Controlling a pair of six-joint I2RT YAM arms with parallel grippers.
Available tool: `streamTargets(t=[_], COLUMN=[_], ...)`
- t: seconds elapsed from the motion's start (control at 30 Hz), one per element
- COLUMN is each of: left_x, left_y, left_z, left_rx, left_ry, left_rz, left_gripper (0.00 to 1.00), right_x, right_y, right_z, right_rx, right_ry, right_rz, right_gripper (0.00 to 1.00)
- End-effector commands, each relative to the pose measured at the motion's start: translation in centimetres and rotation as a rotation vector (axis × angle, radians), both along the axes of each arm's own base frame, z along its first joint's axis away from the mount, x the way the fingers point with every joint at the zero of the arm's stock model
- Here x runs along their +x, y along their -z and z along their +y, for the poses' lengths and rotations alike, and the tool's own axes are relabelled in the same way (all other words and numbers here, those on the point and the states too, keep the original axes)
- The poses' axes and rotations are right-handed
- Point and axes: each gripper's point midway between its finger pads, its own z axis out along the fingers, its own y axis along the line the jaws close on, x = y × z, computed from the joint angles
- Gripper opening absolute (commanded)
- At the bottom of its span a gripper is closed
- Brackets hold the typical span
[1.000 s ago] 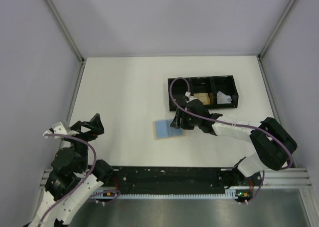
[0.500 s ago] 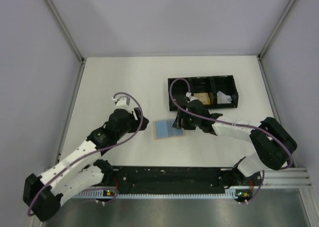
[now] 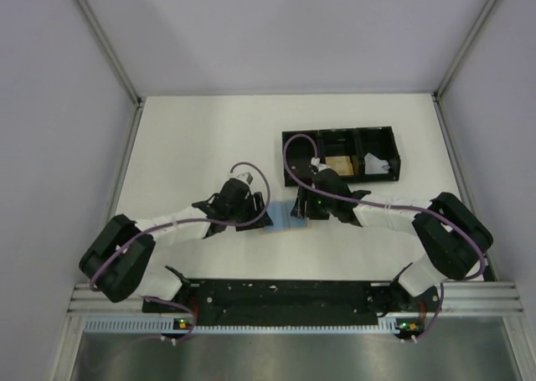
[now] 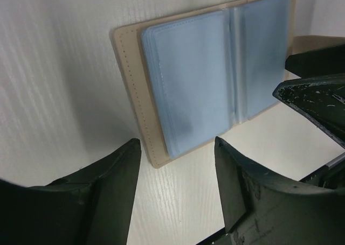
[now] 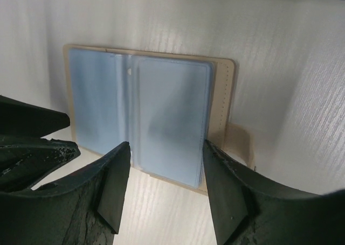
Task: Take the credit cards out of the card holder
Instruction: Remove the credit card from the card holder.
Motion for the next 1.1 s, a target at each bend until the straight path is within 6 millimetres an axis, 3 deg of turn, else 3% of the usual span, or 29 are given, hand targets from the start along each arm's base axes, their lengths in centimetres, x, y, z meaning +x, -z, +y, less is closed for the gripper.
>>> streamTargets(t=[0.0, 0.2, 0.3, 0.43, 0.73, 0.9, 0.97, 1.07], left_x=[1.4, 0.8, 0.3, 0.2, 0.0, -0.1, -0.3, -0.3], left_y=[-1.2, 1.4, 2.0, 2.0, 1.7, 1.6, 1.6, 0.9], left_z=[-2.4, -2.4, -2.6, -2.6, -2.2, -1.9, -1.6, -1.1], left_rx=[-0.071, -0.028, -0.021, -0.014, -0.016, -0.015, -0.018, -0.035], left_ry=[0.026, 0.03, 0.041, 0.039, 0.025, 0.012, -0.003, -0.04], left_rz=[-0.045, 0.013, 0.031, 0.024, 0.013, 0.008, 0.011, -0.01], left_gripper=[0.58, 0.35, 0.21, 0.1, 0.07, 0.07, 0.08, 0.15], right_x=[0.4, -0.1, -0.5, -0.3, 0.3, 0.7, 0.4, 1.1], right_y=[0.5, 0.2, -0.9, -3.2, -6.9, -6.3, -7.0, -6.5], right_z=[-0.1, 1.2, 2.5, 4.0, 6.9, 4.9, 5.0, 4.0], right_rx=[-0.012, 0.045, 0.12, 0.216, 0.306, 0.185, 0.199, 0.14], right_ry=[-0.003, -0.056, -0.1, -0.134, -0.221, -0.209, -0.239, -0.198], right_rz=[-0.01, 0.005, 0.003, -0.027, -0.095, -0.137, -0.164, -0.164], right_gripper=[0.56, 0.56, 0.53, 0.51, 0.5, 0.51, 0.51, 0.51])
